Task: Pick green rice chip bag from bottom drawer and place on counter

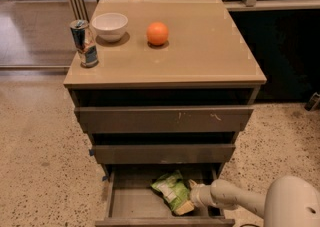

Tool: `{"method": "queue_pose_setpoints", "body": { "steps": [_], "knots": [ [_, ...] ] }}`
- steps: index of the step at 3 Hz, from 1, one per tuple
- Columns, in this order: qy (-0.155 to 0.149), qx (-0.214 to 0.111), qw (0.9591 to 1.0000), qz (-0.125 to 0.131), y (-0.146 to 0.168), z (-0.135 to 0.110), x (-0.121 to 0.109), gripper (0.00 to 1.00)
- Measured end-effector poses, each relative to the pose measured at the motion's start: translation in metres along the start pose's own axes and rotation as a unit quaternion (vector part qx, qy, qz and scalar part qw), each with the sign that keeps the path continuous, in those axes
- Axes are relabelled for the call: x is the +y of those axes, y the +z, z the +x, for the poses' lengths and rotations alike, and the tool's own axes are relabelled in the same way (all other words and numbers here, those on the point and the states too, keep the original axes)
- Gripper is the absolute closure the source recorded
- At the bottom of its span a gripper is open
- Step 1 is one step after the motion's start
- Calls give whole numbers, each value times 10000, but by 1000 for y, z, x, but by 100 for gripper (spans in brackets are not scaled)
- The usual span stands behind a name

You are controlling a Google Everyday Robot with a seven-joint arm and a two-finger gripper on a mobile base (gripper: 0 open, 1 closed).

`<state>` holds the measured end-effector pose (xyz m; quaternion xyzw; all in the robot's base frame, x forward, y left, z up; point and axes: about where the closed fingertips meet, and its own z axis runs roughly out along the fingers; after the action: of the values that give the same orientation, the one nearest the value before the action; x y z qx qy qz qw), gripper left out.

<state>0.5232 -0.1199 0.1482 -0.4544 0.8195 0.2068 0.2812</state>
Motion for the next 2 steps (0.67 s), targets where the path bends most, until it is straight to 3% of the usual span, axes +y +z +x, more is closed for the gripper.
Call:
{"method": "queue_pose_setpoints", "body": {
  "steps": [1, 2],
  "knots": [
    [2, 9, 10000, -2, 1, 1, 0, 29],
    [2, 9, 10000, -2, 1, 1, 0, 53]
  ]
}}
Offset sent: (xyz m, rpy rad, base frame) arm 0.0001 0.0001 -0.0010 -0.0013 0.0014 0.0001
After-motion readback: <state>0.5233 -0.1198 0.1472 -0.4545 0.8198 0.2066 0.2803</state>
